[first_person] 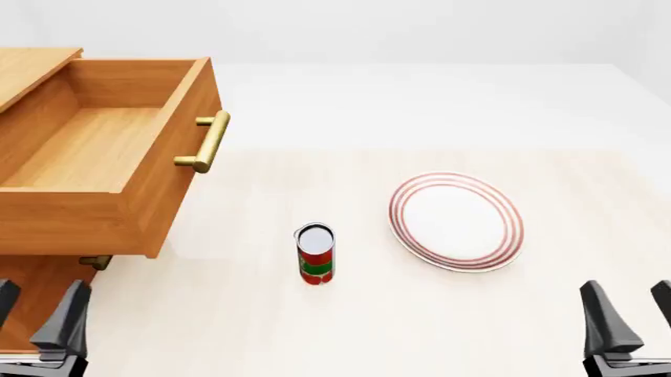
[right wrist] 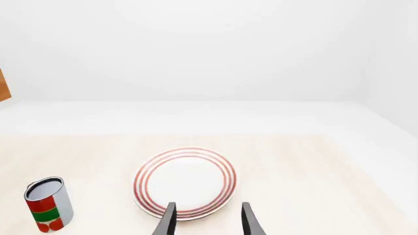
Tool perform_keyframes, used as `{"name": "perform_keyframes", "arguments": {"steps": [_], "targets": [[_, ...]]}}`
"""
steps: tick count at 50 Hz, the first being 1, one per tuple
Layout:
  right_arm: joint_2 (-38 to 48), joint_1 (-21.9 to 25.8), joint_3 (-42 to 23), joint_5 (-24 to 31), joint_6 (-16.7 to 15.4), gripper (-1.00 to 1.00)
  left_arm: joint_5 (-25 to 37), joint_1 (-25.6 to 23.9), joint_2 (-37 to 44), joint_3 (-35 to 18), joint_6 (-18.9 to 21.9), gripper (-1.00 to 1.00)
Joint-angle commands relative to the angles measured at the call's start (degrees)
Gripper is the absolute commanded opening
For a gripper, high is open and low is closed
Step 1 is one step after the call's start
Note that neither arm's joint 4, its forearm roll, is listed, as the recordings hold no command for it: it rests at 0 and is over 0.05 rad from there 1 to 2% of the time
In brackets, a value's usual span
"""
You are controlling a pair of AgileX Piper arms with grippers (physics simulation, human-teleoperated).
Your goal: Put the bowl in the top drawer of the cabinet.
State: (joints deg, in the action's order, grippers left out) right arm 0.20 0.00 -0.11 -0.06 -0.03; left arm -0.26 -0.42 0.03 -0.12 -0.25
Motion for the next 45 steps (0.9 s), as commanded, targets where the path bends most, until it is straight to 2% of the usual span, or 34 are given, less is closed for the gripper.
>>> {"name": "perform_keyframes", "arguments": {"steps": [1,27,32,33,35,39,45], "targets": [[0.4,0.0,-0.2,-0.1,0.0,1.0,-1.0,-1.3,0.0,-0.7,-1.3,1.0],[0.2,0.0,0.0,-0.1,0.0,1.0,-1.0,-3.5,0.0,-1.7,-2.3,1.0],[0.2,0.0,0.0,-0.1,0.0,1.0,2.6,-4.4,0.0,-2.5,-1.5,1.0],[0.2,0.0,0.0,-0.1,0.0,1.0,3.0,-4.4,0.0,-2.8,-2.4,1.0],[0.1,-0.1,0.0,-0.1,0.0,1.0,4.3,-5.9,0.0,-3.7,-2.1,1.0],[0.1,-0.1,0.0,0.0,0.0,1.0,7.8,-9.3,0.0,-6.3,-4.1,1.0],[0.0,-0.1,0.0,0.0,0.0,1.0,12.0,-12.1,0.3,-10.5,-4.2,1.0]]}}
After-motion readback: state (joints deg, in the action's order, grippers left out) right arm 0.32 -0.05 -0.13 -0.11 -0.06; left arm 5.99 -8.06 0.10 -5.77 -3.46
